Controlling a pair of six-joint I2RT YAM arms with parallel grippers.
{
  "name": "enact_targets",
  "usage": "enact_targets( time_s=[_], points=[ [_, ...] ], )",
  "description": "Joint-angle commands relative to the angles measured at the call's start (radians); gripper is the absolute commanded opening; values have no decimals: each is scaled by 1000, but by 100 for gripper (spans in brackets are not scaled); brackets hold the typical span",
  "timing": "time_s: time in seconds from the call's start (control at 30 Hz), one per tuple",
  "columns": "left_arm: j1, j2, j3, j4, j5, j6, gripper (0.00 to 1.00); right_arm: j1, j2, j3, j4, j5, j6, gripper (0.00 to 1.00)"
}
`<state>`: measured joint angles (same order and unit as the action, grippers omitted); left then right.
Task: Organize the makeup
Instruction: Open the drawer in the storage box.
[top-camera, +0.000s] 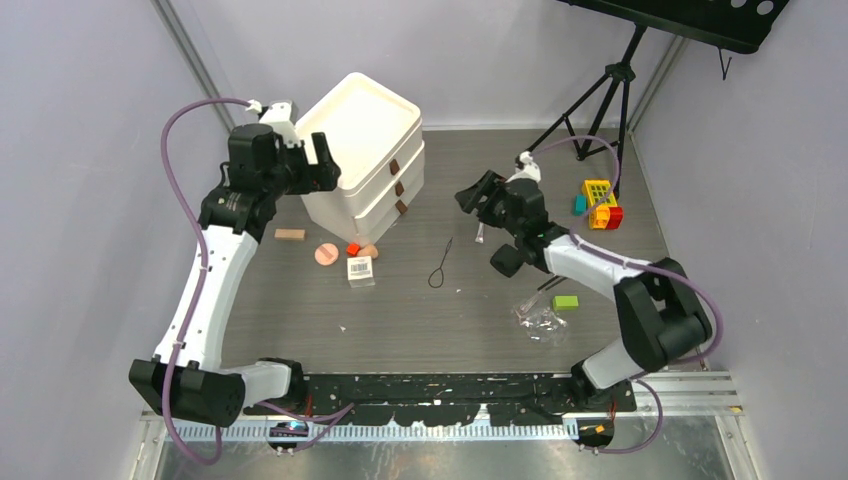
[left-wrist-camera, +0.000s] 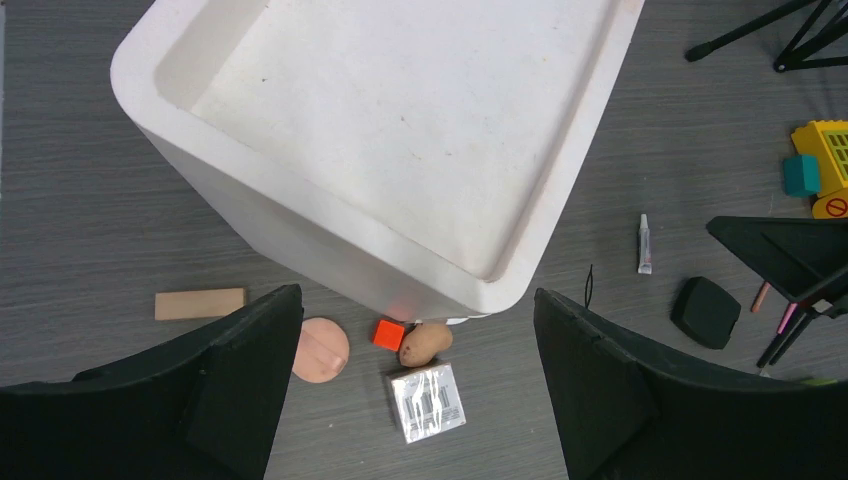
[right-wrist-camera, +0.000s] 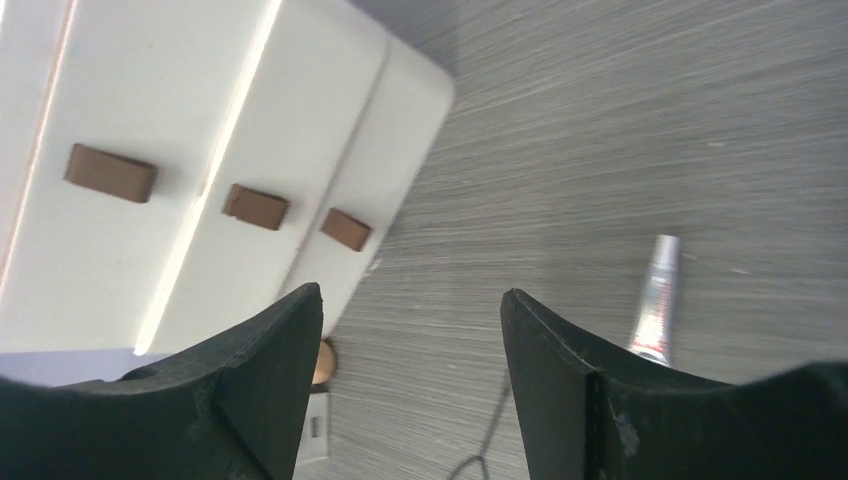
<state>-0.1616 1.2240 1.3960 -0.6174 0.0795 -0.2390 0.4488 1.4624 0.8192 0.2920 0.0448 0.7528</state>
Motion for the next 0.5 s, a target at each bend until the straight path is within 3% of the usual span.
enact_targets(
  time_s=[0.0,0.3,0.47],
  points=[
    [5,-27,-7,58,40,1,87,52,104,80,310,-68,79,70],
    [5,-18,-8,64,86,8,86,64,439,215,639,-122,367,62],
    [5,-16,-8,66,95,9,86,78,524,224,751,-138,438,60]
  ],
)
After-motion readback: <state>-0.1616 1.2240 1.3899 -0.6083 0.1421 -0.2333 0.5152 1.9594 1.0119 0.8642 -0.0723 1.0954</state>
